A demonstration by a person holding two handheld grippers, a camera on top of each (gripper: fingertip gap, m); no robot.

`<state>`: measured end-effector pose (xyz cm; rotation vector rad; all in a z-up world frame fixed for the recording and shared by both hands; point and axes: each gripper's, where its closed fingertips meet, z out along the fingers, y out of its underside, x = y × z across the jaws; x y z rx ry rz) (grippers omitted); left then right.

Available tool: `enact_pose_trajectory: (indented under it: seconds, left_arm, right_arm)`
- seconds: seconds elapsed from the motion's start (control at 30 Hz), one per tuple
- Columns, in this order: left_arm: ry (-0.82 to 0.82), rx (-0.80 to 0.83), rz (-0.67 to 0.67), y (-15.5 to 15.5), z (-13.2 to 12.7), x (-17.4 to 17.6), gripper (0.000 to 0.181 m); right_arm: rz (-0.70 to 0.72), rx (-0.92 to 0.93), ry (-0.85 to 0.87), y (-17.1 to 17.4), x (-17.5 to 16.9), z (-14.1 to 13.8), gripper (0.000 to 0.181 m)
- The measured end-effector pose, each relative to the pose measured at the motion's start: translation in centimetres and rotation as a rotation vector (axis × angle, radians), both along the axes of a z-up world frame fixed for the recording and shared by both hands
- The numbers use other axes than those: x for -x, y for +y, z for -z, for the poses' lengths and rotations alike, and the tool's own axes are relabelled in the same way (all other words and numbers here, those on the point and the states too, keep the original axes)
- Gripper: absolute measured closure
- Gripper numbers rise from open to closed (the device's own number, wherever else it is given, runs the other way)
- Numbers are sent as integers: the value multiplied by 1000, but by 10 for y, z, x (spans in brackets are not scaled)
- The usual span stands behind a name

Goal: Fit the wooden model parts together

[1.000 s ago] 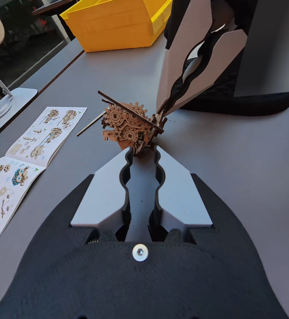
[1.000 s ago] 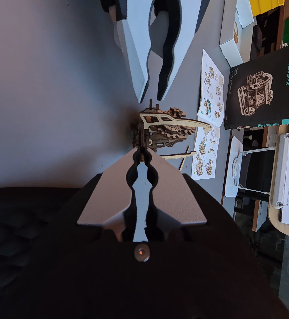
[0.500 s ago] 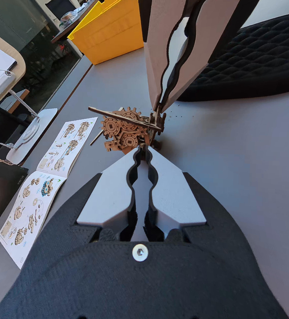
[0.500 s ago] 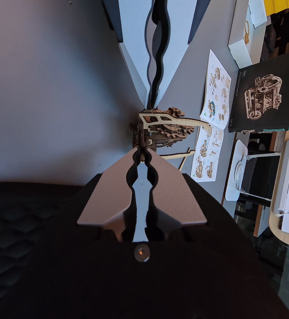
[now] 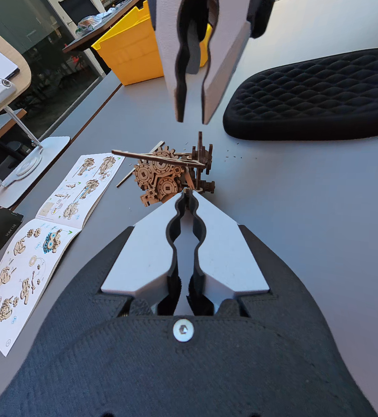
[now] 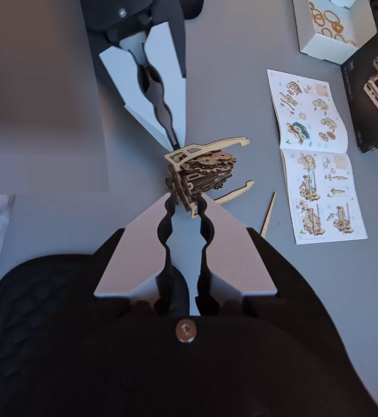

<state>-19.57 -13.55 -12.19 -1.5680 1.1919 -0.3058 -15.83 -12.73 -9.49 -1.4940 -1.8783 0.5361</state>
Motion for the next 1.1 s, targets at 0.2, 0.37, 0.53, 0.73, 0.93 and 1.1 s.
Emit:
enact_pose_trajectory:
  seconds: [0.2,0.37,0.53,0.73,0.93,1.1]
  left_arm:
    - [21,-25,11,-3,2,1,180]
    - [38,-45,19,-5,3,0,181]
    - [40,-51,23,-6,3,-1,181]
    - [46,-66,29,-7,2,-2,181]
    - [47,-65,30,-8,2,-2,181]
    - [9,-16,14,-5,2,0,180]
  right_arm:
    - [187,428,84,20,8,-11,161]
    - [253,620,51,21,18,1,162]
    - [269,835,14,12,25,5,162]
    - [284,969,-19,10,26,8,167]
    - [264,1066,-23,6,30,7,174]
    - [243,941,-15,7,30,6,175]
